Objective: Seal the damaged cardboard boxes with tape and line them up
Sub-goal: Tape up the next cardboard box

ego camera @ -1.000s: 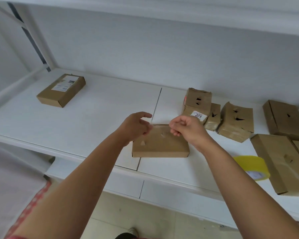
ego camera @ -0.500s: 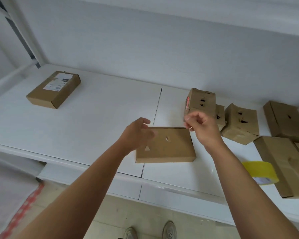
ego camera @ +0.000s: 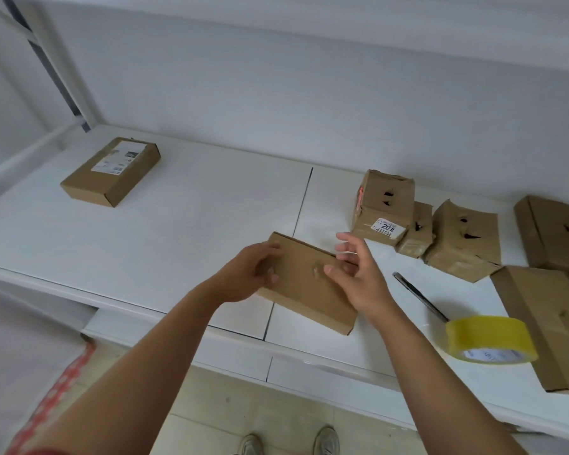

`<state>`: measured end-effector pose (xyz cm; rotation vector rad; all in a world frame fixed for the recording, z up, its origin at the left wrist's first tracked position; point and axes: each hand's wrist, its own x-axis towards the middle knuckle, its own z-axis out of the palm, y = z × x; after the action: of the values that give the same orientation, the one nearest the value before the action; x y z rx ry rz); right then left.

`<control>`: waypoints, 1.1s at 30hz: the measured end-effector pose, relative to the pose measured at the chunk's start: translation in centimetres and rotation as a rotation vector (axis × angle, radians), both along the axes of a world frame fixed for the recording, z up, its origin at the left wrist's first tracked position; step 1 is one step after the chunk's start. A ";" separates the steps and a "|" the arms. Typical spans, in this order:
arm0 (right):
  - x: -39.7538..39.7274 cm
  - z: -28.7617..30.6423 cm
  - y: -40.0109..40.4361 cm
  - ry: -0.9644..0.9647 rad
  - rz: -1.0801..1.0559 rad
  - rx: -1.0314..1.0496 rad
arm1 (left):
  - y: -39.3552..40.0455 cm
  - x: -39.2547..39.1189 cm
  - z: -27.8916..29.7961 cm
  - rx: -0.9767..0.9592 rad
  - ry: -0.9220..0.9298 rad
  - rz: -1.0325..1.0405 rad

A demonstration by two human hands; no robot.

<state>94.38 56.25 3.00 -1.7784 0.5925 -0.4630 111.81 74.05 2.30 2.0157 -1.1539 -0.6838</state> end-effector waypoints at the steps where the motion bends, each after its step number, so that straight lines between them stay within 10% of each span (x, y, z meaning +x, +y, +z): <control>1: 0.2 -0.3 0.1 0.040 0.022 -0.105 | 0.0 -0.2 -0.1 -0.043 0.083 0.041; 8: 1.3 -1.8 1.3 0.180 -0.021 -0.479 | -0.2 -1.6 -1.5 -0.167 0.338 0.233; 25: 2.3 -2.4 0.7 0.342 -0.092 -0.530 | -1.2 -1.8 -2.7 -0.193 0.215 0.312; 33: 1.9 1.6 0.3 0.130 -0.106 -0.108 | -1.3 -1.6 -0.1 -0.185 0.230 0.439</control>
<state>96.32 56.60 4.65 -1.8966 0.7683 -0.4615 110.24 72.72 2.15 1.8859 -0.5888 -0.5435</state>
